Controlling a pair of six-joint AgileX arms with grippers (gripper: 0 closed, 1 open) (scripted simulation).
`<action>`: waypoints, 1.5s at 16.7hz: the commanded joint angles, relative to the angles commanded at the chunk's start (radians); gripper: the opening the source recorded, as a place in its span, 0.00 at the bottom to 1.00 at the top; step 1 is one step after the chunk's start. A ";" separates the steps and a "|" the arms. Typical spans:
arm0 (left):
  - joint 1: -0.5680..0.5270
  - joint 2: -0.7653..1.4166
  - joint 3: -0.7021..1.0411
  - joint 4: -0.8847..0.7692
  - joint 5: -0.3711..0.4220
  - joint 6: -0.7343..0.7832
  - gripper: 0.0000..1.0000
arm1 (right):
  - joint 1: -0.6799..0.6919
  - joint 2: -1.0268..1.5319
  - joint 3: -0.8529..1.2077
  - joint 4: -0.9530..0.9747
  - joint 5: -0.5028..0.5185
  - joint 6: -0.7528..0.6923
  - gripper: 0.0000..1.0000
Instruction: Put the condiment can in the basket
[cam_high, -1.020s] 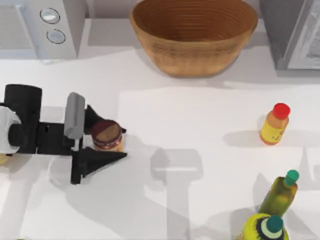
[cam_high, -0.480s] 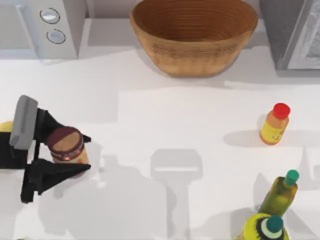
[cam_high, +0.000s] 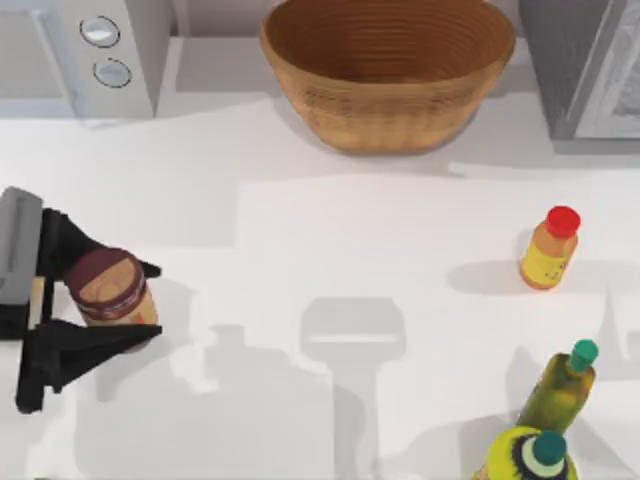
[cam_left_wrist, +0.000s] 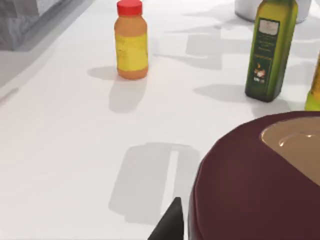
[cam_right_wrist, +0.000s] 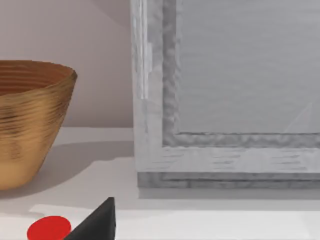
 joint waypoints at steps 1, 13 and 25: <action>-0.005 0.005 0.003 0.002 -0.002 0.000 0.00 | 0.000 0.000 0.000 0.000 0.000 0.000 1.00; -0.217 0.224 0.447 0.502 -0.520 -0.673 0.00 | 0.000 0.000 0.000 0.000 0.000 0.000 1.00; -0.564 0.443 0.981 0.866 -0.986 -1.525 0.00 | 0.000 0.000 0.000 0.000 0.000 0.000 1.00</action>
